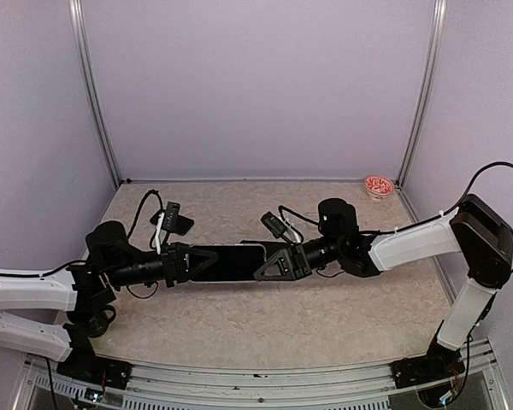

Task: Put the phone into the phone case
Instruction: Press the bottom corners of the phone case, then pass from the left arm to the right

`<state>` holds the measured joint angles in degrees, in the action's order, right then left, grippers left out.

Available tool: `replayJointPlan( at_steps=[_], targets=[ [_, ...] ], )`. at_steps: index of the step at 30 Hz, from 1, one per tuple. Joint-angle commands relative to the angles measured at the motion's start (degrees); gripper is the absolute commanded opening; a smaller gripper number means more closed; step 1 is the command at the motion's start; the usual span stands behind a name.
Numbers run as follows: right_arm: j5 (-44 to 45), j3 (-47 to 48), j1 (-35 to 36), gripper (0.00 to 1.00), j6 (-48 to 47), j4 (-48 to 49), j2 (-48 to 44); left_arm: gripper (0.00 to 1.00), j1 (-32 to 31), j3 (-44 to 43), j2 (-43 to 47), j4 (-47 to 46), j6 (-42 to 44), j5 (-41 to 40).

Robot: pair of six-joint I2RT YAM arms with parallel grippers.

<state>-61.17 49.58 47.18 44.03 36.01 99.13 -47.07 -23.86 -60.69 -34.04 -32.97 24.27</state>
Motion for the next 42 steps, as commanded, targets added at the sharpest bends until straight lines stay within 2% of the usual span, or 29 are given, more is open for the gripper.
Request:
replayJointPlan(
  at_steps=[1, 3, 8, 9, 12, 15, 21, 27, 42],
  targets=[
    [2.5, 3.2, 0.5, 0.34, -3.8, -7.9, -0.9, 0.0, -0.9, -1.0, 1.1, -1.9, 3.9, 0.4],
    [5.9, 4.2, 0.6, 0.54, -10.7, -15.0, -2.6, 0.0, -0.8, -0.7, 1.3, -2.3, 3.5, 0.7],
    [21.6, 5.5, 0.5, 0.96, -26.5, -32.0, -7.8, 0.0, 0.1, -0.5, 1.3, -2.9, 2.1, 1.9],
    [24.6, 5.2, 0.5, 0.99, -28.8, -33.5, -9.2, 0.0, 0.2, -0.5, 1.3, -2.9, 1.6, 2.1],
    [31.4, 3.0, 1.0, 0.99, -34.7, -34.4, -13.3, 0.0, 0.8, -0.7, 0.7, -3.0, 0.2, 3.0],
    [36.6, -1.2, 2.3, 1.0, -41.6, -31.5, -19.2, 0.0, 1.0, -1.1, -0.1, -3.1, -1.3, 3.5],
    [43.1, -5.5, 6.2, 1.0, -57.4, -29.1, -27.2, 0.0, 1.2, -3.3, -3.3, -2.0, -3.5, 4.5],
    [44.3, -5.7, 8.9, 0.99, -66.9, -29.0, -27.0, 0.0, 1.2, -4.8, -5.8, -1.9, -5.5, 4.9],
    [56.3, -0.3, 16.1, 0.99, -73.2, -28.6, -18.8, 0.0, 1.2, -5.9, -9.1, -0.7, -8.0, 4.1]
  ],
)
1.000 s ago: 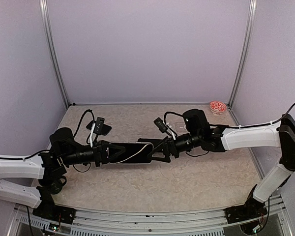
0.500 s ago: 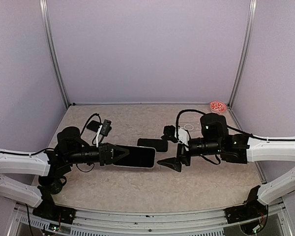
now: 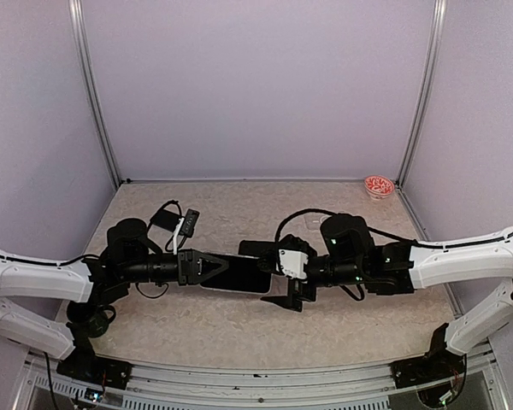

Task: Put the phone into the phone case
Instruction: Pass from the left arm to the right

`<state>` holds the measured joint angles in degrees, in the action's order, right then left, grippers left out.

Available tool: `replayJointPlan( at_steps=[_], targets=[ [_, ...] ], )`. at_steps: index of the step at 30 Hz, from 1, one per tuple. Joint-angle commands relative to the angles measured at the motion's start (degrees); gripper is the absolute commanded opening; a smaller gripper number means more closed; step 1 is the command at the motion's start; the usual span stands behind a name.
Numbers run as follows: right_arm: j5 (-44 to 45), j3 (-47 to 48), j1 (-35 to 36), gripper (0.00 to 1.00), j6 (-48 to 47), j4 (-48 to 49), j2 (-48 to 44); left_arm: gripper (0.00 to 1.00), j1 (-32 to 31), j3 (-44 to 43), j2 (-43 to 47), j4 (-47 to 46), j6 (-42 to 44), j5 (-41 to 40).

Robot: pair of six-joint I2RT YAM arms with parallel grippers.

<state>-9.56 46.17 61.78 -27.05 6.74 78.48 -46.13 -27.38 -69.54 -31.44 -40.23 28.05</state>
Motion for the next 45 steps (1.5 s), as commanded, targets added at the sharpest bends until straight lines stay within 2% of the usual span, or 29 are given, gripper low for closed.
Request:
replayJointPlan(
  at_steps=[1, 7, 16, 24, 30, 37, 45],
  targets=[
    [5.7, 3.5, 1.8, 0.99, -2.3, 0.7, 2.4, 0.0, 0.3, -2.5, -0.5, -3.3, -0.9, 0.4],
    [9.1, 5.7, 3.3, 0.99, -3.1, 0.0, 5.7, 0.0, 0.2, -2.4, -1.0, -3.5, -1.1, 0.3],
    [5.4, 6.8, 4.3, 1.0, -1.8, 0.0, 7.6, 0.0, 0.2, -2.2, -1.2, -3.7, -1.3, -0.5],
    [11.1, 9.8, 4.9, 0.99, -1.0, -1.3, 12.0, 0.0, 0.1, -2.2, -1.1, -3.9, -1.7, -0.7],
    [11.7, 10.7, 5.7, 1.0, -1.3, -0.8, 13.3, 0.0, 0.1, -2.2, -1.5, -3.8, -1.7, -0.8],
    [15.7, 14.0, 6.4, 0.88, -0.8, -4.5, 15.6, 0.01, 0.2, -2.2, -2.3, -3.5, -2.1, -1.6],
    [18.3, 13.9, 7.9, 0.79, -2.7, -3.9, 16.8, 0.01, 0.5, -2.4, -3.0, -3.6, -2.8, -1.8]
  ],
)
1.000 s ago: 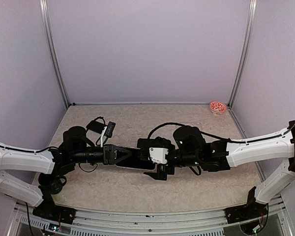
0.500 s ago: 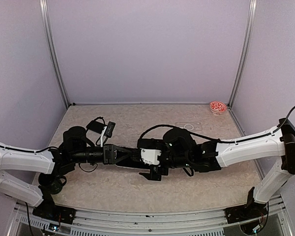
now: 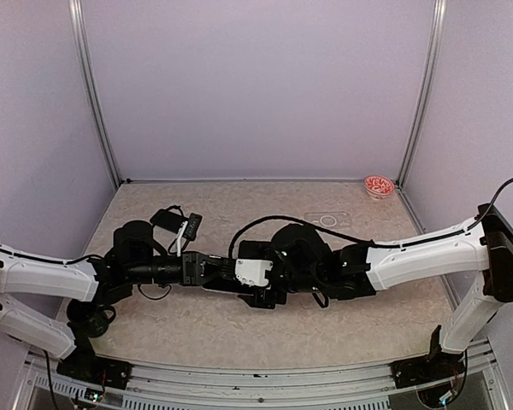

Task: Put the phone into the phone case
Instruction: Pass from the left arm to the right

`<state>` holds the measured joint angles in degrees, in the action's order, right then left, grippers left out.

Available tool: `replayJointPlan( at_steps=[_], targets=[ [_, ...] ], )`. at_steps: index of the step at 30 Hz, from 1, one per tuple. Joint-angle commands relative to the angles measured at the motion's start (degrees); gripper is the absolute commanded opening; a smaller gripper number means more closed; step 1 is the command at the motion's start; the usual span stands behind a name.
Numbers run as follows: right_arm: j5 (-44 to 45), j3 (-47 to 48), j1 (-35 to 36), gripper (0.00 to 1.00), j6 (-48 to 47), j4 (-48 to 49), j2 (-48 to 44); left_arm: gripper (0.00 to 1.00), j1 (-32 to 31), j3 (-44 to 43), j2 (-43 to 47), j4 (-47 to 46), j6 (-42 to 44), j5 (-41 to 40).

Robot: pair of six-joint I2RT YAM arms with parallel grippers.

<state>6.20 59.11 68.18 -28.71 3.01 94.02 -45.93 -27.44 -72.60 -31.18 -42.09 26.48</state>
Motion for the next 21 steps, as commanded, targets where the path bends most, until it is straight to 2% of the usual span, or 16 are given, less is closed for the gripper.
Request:
replayJointPlan(
  at_steps=[1, 4, 6, 8, 12, 18, 21],
  targets=[
    [3.3, 0.9, 1.7, 0.77, -1.2, 0.0, 1.3, 0.01, 0.4, -2.3, 0.2, -3.8, -1.0, -0.2],
    [4.1, 0.8, 2.1, 0.72, -1.8, 0.0, 1.2, 0.02, 0.5, -2.3, 0.3, -3.5, -1.0, -0.4],
    [4.3, 0.6, 2.1, 0.71, -2.0, 0.1, 1.0, 0.07, 0.6, -2.3, 0.4, -3.3, -1.1, -0.4],
    [4.4, 0.2, 2.2, 0.71, -2.1, 0.4, 0.6, 0.22, 0.7, -2.3, 0.5, -3.1, -1.2, -0.5],
    [4.4, -1.5, 2.2, 0.71, -3.1, 1.1, -1.0, 0.59, 0.9, -1.9, 1.2, -2.5, -1.1, -0.7],
    [3.7, -4.4, 1.1, 0.73, -5.3, 2.0, -3.0, 0.97, 1.9, -0.7, 5.0, 0.8, -0.3, -4.1],
    [0.9, -4.9, -0.8, 0.74, -5.1, 0.9, -3.3, 0.99, 3.3, 0.8, 8.4, 3.4, -0.5, -7.9]
  ],
)
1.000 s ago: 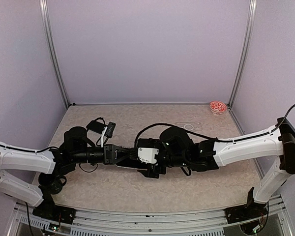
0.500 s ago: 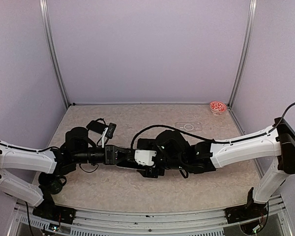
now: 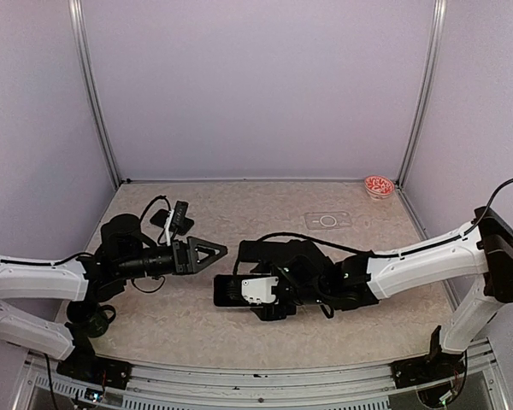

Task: Put the phone into the phone case
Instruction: Pass from the left arm to the right, then place the phone with the phone case at the center of the board.

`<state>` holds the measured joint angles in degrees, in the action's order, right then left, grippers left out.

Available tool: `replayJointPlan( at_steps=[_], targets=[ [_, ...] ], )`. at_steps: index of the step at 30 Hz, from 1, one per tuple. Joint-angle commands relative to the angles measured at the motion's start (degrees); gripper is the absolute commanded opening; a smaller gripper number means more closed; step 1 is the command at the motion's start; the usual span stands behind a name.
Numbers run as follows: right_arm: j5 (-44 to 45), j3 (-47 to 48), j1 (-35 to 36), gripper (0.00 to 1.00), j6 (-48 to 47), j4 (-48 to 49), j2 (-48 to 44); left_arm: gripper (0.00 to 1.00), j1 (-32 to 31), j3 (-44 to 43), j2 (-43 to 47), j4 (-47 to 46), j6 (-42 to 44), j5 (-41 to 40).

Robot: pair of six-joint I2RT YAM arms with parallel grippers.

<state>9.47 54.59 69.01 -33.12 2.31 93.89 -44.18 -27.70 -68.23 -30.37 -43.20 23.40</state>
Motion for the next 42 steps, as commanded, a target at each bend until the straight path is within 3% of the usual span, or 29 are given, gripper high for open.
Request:
replayJointPlan(
  at_steps=[1, 6, 12, 25, 42],
  targets=[
    [-2.9, -0.5, -2.4, 0.74, -0.6, 1.3, -3.1, 0.99, 2.3, 1.7, 5.2, 3.3, 0.3, -6.0],
    [-6.2, -0.1, -6.1, 0.74, -0.6, -0.3, -1.6, 0.99, 7.3, 6.1, 11.0, 6.6, -3.1, -12.2],
    [-11.7, 2.2, -11.0, 0.74, -0.8, -2.0, 2.5, 0.99, 11.9, 10.5, 15.0, 7.1, -6.1, -10.6],
    [-17.1, 9.7, -14.8, 0.73, -2.3, -9.0, 14.1, 0.99, 13.5, 12.6, 18.2, 9.9, -6.6, -11.5],
    [-20.1, 14.6, -15.8, 0.77, -0.2, -19.9, 17.9, 0.99, 14.6, 13.3, 19.3, 10.6, -7.0, -11.7]
  ],
)
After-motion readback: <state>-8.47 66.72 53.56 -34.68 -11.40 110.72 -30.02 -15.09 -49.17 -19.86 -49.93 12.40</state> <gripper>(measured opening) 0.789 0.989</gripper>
